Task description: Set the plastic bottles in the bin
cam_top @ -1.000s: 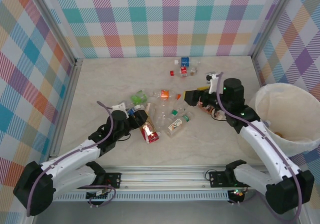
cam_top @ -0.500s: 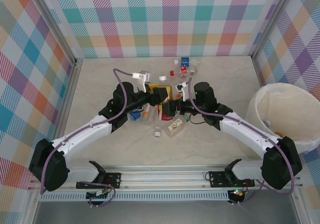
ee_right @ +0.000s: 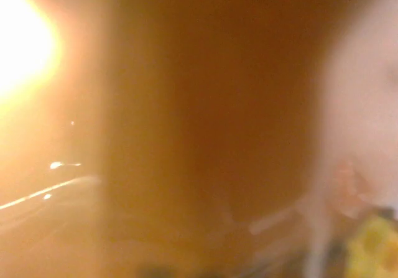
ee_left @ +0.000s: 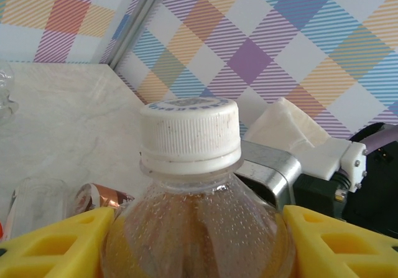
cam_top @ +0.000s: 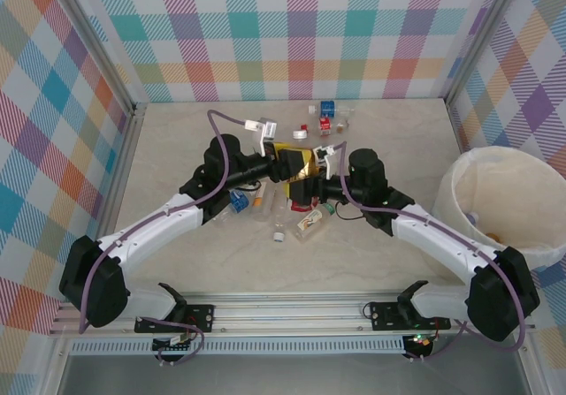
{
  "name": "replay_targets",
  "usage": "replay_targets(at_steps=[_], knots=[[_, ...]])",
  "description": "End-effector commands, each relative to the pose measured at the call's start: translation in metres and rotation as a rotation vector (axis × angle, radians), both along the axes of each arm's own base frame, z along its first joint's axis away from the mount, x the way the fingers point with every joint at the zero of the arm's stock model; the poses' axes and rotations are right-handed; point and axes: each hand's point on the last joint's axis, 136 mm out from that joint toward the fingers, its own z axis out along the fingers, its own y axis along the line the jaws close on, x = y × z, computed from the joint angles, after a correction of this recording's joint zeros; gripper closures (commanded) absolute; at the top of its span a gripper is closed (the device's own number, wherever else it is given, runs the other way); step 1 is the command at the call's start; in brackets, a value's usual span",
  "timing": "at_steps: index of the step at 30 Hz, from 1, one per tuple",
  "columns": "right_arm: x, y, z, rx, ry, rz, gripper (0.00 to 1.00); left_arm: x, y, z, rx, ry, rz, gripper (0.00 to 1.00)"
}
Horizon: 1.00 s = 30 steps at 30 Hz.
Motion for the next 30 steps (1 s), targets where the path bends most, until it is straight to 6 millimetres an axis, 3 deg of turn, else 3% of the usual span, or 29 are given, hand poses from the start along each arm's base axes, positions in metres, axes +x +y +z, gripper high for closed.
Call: replay_targets(at_steps=[1, 9, 15, 18, 23, 30], knots=[[0.001, -0.003, 0.008, 0.021, -0.052, -0.014, 0.28, 0.0, -0.002, 0.025, -0.058, -0.032, -0.023, 0.54], [0.016, -0.016, -0.01, -0.061, -0.004, -0.137, 0.39, 0.007, 0.006, 0.02, -0.047, 0.033, 0.035, 0.19], [0.034, -0.038, -0.025, -0.154, 0.03, -0.296, 0.4, 0.005, 0.01, 0.018, -0.058, 0.047, 0.045, 0.09], [0.036, -0.05, -0.023, -0.227, 0.004, -0.339, 0.41, 0.006, 0.019, 0.014, -0.05, 0.052, 0.09, 0.0], [0.041, -0.086, 0.001, -0.392, -0.106, -0.452, 0.41, 0.024, 0.061, -0.016, 0.043, 0.089, 0.359, 0.0], [0.037, -0.143, 0.071, -0.542, -0.352, -0.622, 0.4, 0.033, 0.158, -0.066, 0.156, 0.219, 0.818, 0.0]])
